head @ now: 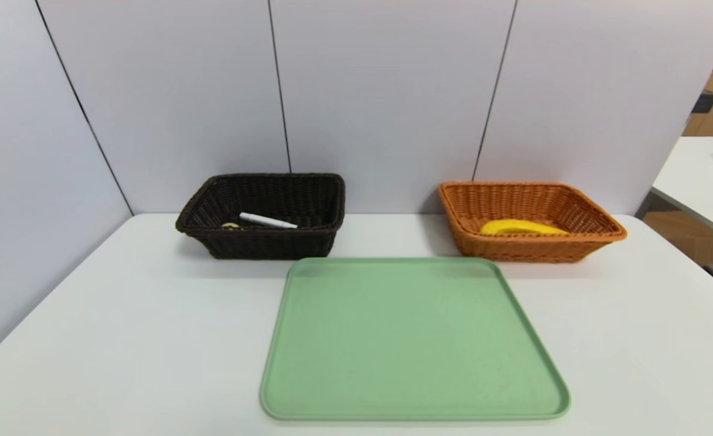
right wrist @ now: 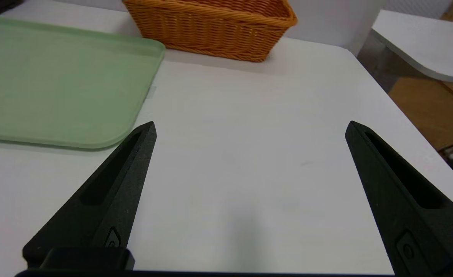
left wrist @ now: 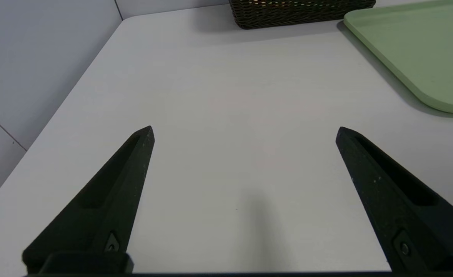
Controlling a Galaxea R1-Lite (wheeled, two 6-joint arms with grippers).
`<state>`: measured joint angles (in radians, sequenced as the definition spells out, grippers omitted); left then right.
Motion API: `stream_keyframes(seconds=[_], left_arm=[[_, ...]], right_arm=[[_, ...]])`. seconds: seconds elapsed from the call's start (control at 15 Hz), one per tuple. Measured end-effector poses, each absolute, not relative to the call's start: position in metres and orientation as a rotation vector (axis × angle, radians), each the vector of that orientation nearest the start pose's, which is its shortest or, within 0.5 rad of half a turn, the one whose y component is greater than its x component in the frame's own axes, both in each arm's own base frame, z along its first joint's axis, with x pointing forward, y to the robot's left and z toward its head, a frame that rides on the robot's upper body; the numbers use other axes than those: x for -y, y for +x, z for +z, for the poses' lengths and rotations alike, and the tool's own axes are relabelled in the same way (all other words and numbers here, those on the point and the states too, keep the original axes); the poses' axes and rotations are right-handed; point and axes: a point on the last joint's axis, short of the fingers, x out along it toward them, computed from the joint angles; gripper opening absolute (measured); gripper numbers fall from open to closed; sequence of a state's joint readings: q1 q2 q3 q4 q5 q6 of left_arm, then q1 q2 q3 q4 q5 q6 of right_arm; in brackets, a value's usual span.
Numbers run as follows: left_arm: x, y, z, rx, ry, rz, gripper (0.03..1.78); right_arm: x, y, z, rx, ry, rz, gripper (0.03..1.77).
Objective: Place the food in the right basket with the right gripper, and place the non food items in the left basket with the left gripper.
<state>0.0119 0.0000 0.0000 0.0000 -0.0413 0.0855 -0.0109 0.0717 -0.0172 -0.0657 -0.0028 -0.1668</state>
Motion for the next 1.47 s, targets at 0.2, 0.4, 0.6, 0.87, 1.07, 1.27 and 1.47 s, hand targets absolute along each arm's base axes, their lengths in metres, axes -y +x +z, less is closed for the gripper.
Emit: stream_keyframes(seconds=[0.2,0.4,0.6,0.87,1.07,1.27,1.47], left_arm=[[0.0012,-0.0228,0.0755,0.001,0.085,-0.029,1.69],[0.0012,-0.0228,0.0755,0.001,0.086,-0.029,1.69],[0.0012,-0.0228,0.0755,0.001,0.085,-0.029,1.69],[0.0012,-0.0228,0.0755,0.001,0.085,-0.029,1.69],[0.0012,-0.0228,0.0755,0.001,0.086,-0.029,1.69],[0.0012,-0.0228,0.0755,0.001,0.085,-0.029,1.69],[0.0012,-0.0228,0.0755,0.001,0.085,-0.029,1.69]], right_arm=[[-0.0011,-0.0217,0.0781,0.003,-0.177,0.031,1.69],[-0.0010,-0.0229,0.0764,0.009,-0.175,0.033,1.69],[-0.0010,-0.0230,0.0761,0.010,-0.162,0.031,1.69],[-0.0010,-0.0230,0.0759,0.009,-0.147,0.033,1.69],[-0.0010,-0.0230,0.0758,0.009,-0.145,0.033,1.69],[-0.0010,-0.0230,0.0759,0.009,-0.146,0.032,1.69],[-0.0010,-0.0230,0.0758,0.008,-0.143,0.031,1.69]])
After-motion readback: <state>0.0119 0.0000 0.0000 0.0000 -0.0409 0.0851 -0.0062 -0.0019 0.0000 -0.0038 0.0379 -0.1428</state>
